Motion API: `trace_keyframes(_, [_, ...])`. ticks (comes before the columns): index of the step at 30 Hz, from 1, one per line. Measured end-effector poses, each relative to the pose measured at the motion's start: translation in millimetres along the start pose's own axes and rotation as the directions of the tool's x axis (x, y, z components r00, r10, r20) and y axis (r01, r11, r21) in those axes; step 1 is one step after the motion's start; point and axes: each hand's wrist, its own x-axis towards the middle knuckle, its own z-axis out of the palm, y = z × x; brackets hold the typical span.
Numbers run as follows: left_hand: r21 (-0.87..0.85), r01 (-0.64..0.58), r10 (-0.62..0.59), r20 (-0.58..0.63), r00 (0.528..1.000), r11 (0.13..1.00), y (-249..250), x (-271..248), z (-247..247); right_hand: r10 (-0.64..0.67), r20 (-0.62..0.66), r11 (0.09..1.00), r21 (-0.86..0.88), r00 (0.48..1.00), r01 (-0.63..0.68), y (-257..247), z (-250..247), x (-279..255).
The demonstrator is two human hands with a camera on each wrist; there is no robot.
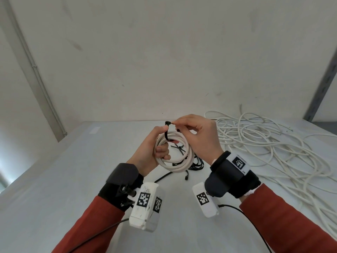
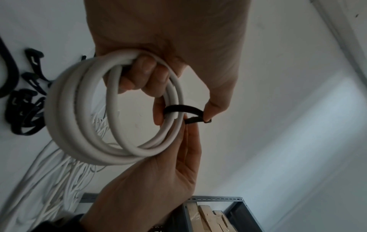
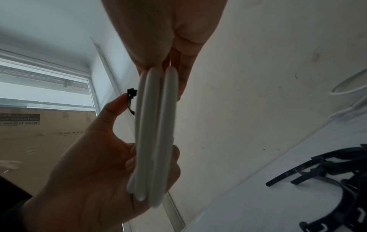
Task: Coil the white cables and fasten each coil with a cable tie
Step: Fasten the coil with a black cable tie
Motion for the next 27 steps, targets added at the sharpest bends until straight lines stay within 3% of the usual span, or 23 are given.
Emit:
trace_keyframes(11, [-0.039, 0.010, -0.008, 0.054, 0.999, 0.999, -3, 0, -3, 0.006, -0.010, 0.996, 0.090, 1.000, -0.005, -7, 3, -2])
trace_keyframes(16, [-0.022, -0.041, 0.042, 0.030, 0.999, 0.999, 1, 1, -8, 0.279, 0.095, 0.901, 0.318, 0.955, -0.295, -17, -2, 1])
trace_keyframes(19, [0.021, -0.053, 0.053, 0.024, 0.998, 0.998, 4, 0, -7, 0.350, 0.055, 0.853, 0.394, 0.935, -0.342, -23, -3, 3])
trace_keyframes(27, [0.082, -0.100, 0.107, -0.084, 0.991, 0.992, 0, -4, 1, 0.201, 0.037, 0.935, 0.290, 0.979, -0.203, -23, 1, -2])
